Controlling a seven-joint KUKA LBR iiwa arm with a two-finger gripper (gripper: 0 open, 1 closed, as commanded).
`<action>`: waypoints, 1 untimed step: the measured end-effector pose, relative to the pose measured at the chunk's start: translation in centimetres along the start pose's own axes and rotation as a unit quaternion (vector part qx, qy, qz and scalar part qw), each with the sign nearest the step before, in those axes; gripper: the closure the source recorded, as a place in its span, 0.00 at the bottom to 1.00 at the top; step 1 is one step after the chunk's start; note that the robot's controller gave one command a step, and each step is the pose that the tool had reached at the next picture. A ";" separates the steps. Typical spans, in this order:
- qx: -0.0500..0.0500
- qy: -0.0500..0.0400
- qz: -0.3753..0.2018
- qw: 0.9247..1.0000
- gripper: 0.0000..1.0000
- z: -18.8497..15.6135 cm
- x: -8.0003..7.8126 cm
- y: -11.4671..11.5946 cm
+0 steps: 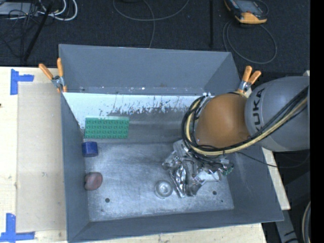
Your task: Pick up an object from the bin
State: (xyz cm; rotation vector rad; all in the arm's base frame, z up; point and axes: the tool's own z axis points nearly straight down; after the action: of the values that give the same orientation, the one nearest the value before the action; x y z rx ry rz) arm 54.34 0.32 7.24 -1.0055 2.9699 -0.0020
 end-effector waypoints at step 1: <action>-0.001 0.000 0.002 1.000 1.00 -0.1 0.0 0.0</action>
Offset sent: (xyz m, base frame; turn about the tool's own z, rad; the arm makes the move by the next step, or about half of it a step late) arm 0.0000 0.0000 0.0000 0.0000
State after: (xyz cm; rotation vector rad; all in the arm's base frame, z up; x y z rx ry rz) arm 54.36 0.30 7.36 -1.0004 2.9718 -0.0002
